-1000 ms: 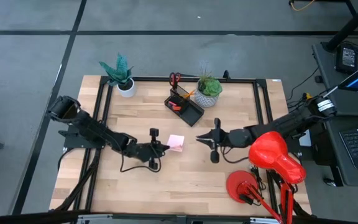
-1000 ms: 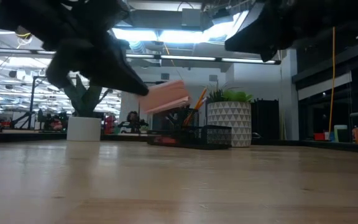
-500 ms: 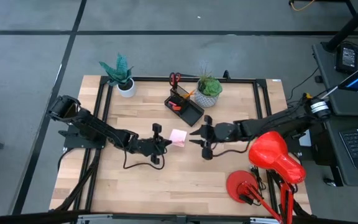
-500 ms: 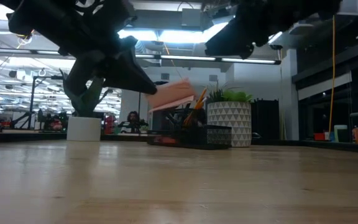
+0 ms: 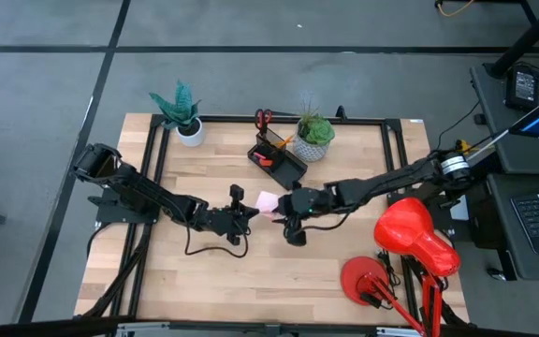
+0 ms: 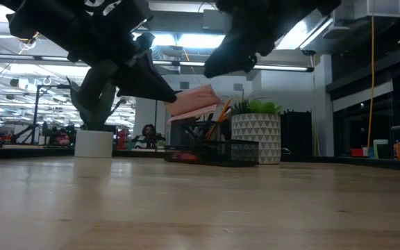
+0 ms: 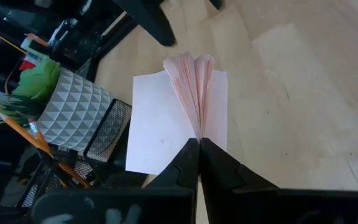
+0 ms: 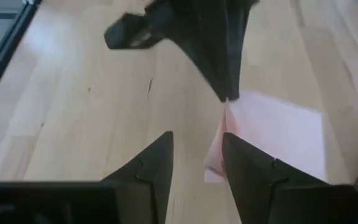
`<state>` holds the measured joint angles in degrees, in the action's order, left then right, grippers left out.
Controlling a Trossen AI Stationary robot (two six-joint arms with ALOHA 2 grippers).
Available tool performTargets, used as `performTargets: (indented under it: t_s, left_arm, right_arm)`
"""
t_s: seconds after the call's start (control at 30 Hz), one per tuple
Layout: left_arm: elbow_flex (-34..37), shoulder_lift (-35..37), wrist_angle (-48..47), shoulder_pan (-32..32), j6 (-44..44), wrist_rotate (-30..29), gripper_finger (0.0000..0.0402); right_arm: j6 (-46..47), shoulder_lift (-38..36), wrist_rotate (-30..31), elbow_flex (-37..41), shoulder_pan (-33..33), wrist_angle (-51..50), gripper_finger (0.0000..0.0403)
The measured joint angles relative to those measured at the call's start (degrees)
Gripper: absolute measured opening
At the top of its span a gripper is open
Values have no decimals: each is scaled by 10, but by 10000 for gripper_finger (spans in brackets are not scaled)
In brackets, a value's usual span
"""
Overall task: Pick and place office supplies into organizer
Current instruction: Put the pink sticky notes into the black desk organizer
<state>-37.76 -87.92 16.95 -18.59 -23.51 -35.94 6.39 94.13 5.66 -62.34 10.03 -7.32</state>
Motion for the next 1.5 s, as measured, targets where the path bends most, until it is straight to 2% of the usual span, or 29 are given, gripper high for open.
performTargets:
  t_s: [0.13,0.5,0.87,1.07,1.5]
  left_arm:
    - [0,0,0,0,-3,-3,2]
    - [0,0,0,-2,2,-2,2]
    - [0,0,0,-20,-17,-13,2]
    - [0,0,0,-20,-18,-22,2]
    - [0,0,1,-16,-27,-23,2]
  right_arm:
    - [8,10,-2,-4,-1,-8,140]
    - [-54,10,5,-4,-2,-2,140]
    - [-34,9,22,-4,-23,-14,140]
    - [-6,9,-28,-4,-24,-16,140]
    - [6,19,-29,-3,-22,-14,140]
